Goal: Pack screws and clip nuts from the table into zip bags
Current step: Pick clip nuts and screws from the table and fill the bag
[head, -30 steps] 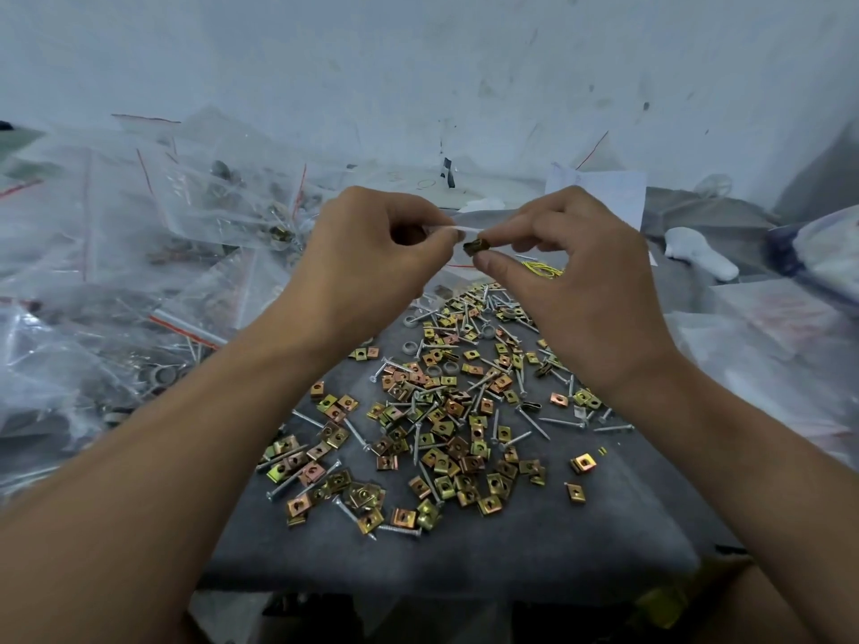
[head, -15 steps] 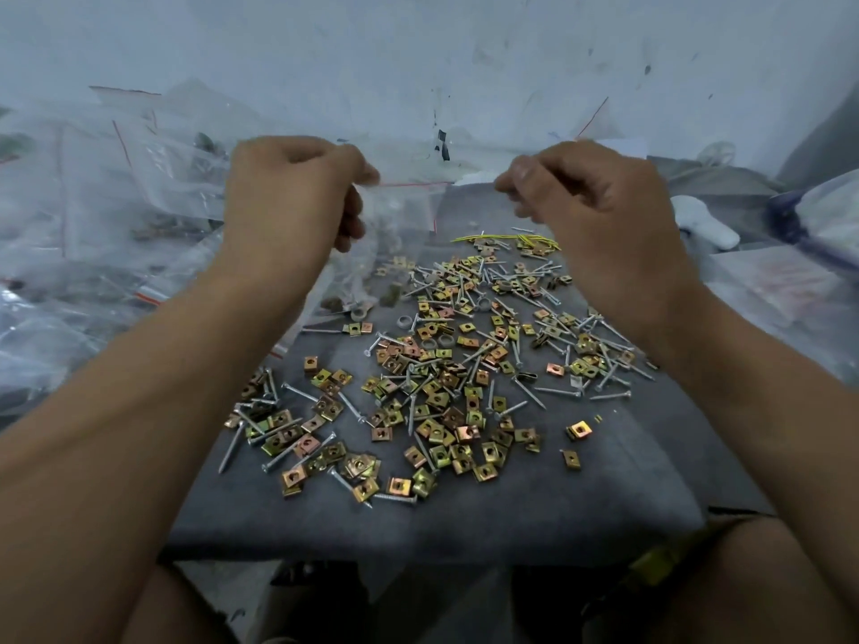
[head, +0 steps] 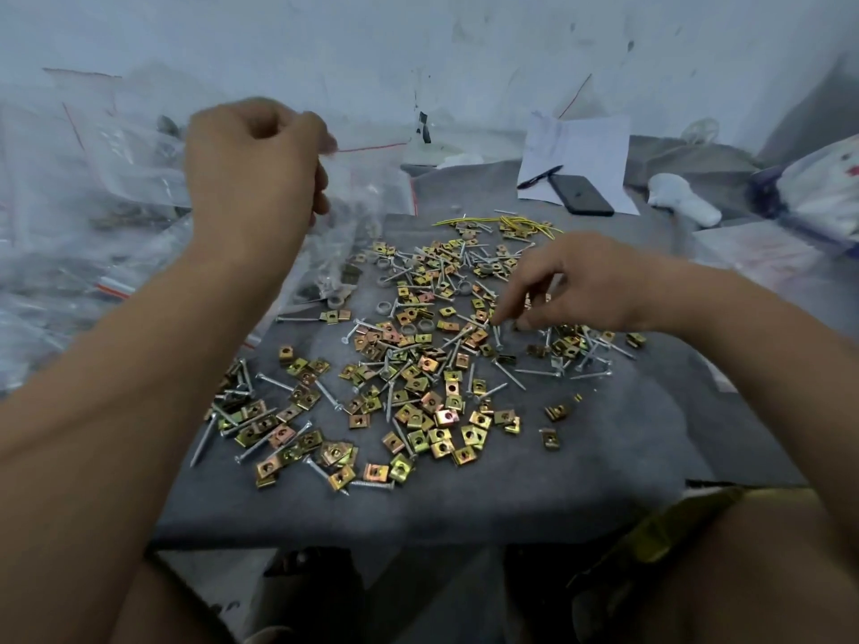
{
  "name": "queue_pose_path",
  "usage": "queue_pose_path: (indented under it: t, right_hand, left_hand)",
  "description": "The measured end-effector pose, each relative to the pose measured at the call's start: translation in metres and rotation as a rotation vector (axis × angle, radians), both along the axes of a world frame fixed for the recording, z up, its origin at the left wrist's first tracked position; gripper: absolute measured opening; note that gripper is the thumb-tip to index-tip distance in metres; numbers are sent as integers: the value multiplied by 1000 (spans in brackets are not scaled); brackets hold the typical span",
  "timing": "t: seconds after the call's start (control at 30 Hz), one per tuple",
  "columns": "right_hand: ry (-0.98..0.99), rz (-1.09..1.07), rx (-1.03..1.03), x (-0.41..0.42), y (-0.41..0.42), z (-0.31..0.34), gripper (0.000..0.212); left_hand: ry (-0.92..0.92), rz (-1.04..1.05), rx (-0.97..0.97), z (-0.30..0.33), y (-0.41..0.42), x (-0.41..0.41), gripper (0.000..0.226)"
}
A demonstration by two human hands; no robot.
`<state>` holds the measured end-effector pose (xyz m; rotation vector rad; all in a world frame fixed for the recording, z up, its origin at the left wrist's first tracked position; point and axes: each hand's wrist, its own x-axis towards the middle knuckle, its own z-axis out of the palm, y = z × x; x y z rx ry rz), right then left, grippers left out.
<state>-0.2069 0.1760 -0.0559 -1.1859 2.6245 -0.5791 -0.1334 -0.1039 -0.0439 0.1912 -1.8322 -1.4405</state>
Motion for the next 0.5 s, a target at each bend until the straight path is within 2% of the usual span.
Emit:
queue_pose_path:
  t: [0.13,0.27,0.5]
  right_hand:
    - [46,22,88,-4,-6,-8,33]
    - [90,4,66,-8,-8,-11,26]
    - [395,110,199,-11,-21,-13,12]
  left_hand:
    - [-88,-5,-15,-5,2,-3,17]
    - [-85,-52,-86,-4,2,-2,17]
    - [-114,-53,-88,-5,1,-2,18]
